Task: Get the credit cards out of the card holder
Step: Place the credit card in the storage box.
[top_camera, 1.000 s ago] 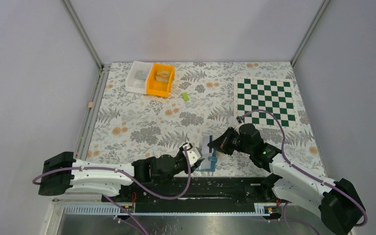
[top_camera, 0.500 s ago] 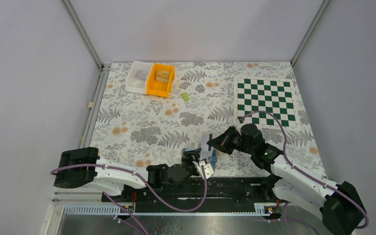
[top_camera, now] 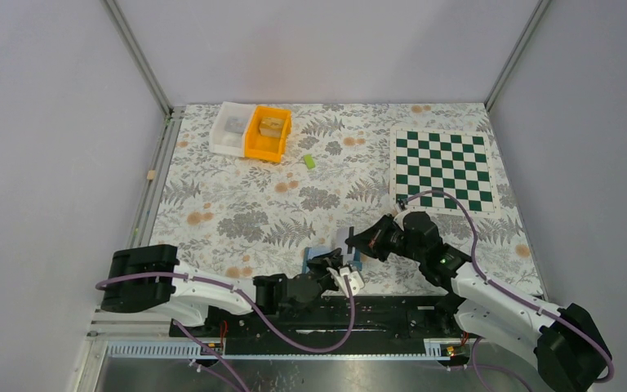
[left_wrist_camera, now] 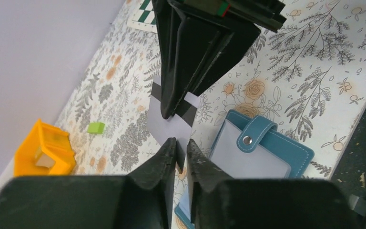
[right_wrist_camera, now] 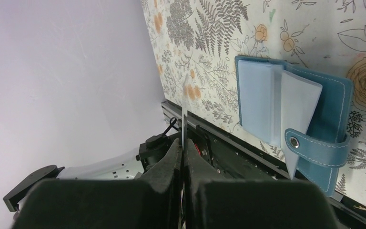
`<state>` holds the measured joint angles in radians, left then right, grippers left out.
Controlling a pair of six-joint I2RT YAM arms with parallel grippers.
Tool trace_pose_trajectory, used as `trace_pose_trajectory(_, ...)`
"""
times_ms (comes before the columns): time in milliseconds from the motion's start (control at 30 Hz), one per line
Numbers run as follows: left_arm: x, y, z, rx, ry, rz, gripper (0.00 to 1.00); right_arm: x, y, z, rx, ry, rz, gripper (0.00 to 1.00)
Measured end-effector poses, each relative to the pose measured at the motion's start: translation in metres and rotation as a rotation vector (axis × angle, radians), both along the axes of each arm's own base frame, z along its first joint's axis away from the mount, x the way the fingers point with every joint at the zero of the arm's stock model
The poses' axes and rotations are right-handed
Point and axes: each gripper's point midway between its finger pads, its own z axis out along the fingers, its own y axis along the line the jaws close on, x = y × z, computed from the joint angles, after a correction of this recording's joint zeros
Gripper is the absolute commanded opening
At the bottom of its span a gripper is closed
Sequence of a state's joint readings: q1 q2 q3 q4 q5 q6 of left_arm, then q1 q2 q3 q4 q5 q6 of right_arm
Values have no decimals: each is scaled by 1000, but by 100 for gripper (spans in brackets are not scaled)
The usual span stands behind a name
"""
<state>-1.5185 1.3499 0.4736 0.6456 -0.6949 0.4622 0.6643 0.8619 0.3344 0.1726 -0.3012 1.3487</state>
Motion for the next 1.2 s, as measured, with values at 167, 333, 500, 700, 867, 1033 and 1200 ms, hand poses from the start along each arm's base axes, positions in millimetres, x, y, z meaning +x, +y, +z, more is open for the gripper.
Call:
trace_pose_trajectory(167,0,0,-2,11,2,1,0,0,0,-2,18,9,-6,26)
trace_pose_trajectory(333,7,6,-4,-35,106,32,0,0,1,-1,12,-21,15,48)
trace_pose_trajectory(500,30,29,6,-176,316,114,0,-2,-5,21,20,-187,44,58)
trace_pose_trajectory(700,48,51,26,-404,570,180,0,-9,-18,48,-6,-453,81,63)
trace_pose_trajectory(867,41,58,27,-478,733,168,0,-12,-23,51,-67,-586,122,66)
trace_pose_trajectory(1033,62,85,42,-533,842,306,0,-12,-24,42,-117,-599,152,66)
trace_pose_trajectory(1200,128,156,103,-673,801,563,0,-17,-20,40,-104,-591,190,77)
